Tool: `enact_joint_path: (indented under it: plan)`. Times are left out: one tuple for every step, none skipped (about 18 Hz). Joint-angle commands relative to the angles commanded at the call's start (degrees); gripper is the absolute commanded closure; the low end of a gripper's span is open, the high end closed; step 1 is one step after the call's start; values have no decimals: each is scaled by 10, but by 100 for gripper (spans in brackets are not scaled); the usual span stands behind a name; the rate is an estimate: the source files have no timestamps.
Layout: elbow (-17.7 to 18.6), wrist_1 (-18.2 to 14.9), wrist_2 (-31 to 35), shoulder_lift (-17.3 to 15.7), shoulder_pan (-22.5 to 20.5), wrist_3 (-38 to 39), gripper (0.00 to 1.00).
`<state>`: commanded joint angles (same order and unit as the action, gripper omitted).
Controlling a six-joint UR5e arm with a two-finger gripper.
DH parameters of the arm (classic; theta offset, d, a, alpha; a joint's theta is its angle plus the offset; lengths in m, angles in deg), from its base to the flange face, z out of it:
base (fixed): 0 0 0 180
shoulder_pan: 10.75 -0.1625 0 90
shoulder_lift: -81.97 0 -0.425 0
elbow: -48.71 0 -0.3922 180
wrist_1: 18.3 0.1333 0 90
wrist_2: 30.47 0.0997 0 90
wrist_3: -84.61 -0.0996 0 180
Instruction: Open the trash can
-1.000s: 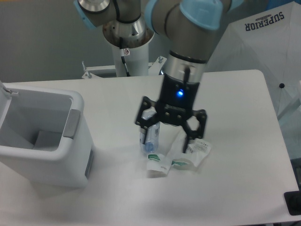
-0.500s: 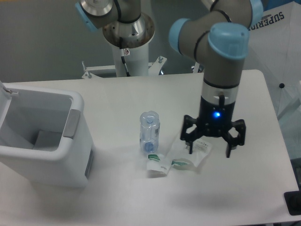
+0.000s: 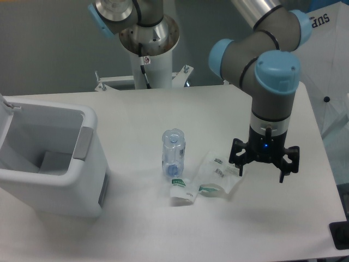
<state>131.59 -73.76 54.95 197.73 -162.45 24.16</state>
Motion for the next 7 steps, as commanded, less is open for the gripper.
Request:
enact_joint_path:
  plan:
    - [5, 0, 11, 1, 0, -11, 0]
    - [10, 0, 21, 1, 1, -19, 0]
    - [15, 0, 29, 0, 1, -22, 0]
    - [18, 0, 33, 0, 1, -23, 0]
    - [19, 0, 33, -1, 1, -25, 0]
    - [19, -1, 33, -2, 0, -31, 0]
    - [18, -1, 34, -2, 0, -37, 0]
